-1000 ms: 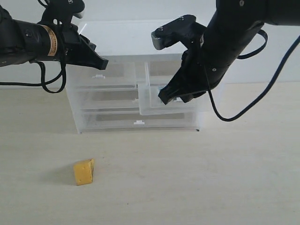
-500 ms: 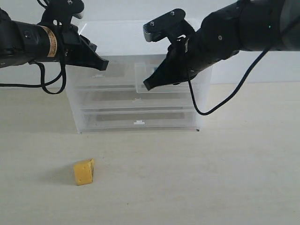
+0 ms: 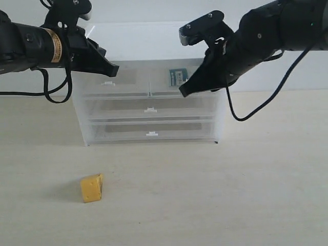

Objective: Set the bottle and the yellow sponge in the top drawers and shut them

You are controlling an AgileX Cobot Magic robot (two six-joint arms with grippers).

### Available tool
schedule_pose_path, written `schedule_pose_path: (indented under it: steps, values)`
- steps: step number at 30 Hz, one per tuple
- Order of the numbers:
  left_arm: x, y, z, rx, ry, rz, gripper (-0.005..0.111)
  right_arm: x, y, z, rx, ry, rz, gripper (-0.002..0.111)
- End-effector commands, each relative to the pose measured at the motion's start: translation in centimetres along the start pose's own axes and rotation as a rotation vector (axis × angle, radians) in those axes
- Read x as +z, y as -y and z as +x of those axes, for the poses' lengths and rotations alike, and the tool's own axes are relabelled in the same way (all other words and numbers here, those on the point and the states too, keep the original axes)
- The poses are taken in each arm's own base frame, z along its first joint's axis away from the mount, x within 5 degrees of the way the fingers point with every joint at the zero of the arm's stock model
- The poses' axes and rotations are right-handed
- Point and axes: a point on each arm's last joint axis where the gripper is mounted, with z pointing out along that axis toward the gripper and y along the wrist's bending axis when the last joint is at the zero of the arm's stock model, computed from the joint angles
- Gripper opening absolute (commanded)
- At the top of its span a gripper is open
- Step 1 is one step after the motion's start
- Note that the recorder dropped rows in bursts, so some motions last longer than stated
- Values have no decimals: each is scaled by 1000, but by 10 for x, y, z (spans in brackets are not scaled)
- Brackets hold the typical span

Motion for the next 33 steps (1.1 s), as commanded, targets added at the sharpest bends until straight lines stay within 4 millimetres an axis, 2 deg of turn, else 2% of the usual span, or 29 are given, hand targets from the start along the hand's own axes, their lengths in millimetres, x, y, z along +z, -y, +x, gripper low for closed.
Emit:
schedule_pose_path:
  steps: [1, 2, 4, 7, 10, 14, 17, 22, 24, 28, 33]
  values:
    - [-27, -8, -17, -44, 34, -57, 4, -35, 6, 0, -58, -72, 3, 0]
    - [-40, -11, -22, -64, 47, -74, 4, -46, 6, -2, -57, -73, -9, 0]
    - [-52, -12, -23, -63, 55, -84, 4, -56, 5, -4, -59, -63, -30, 0]
    - [-74, -7, -12, -23, 63, -57, 4, -76, 3, -14, -34, 34, -72, 0]
    - [-83, 1, 3, 107, 61, -14, 4, -86, 3, -26, 23, 157, -78, 0]
    - [-85, 20, 25, 265, 92, 116, 4, -88, 5, -41, 121, 331, -78, 0]
    - [-85, 27, 33, 353, 111, 167, 4, -86, -1, -46, 136, 372, -88, 0]
    - [-90, 12, 26, 537, 76, 58, 4, -83, -29, -37, 32, 277, -164, 0]
    - [-93, 4, 19, 535, 102, 34, 4, -76, -45, -31, 96, 328, -185, 0]
    - [-96, -13, 4, 425, 167, -7, 4, -64, -81, -13, 176, 534, -183, 0]
    - [-94, -33, -7, 297, 216, -55, 4, -71, -131, 7, 255, 712, -236, 0]
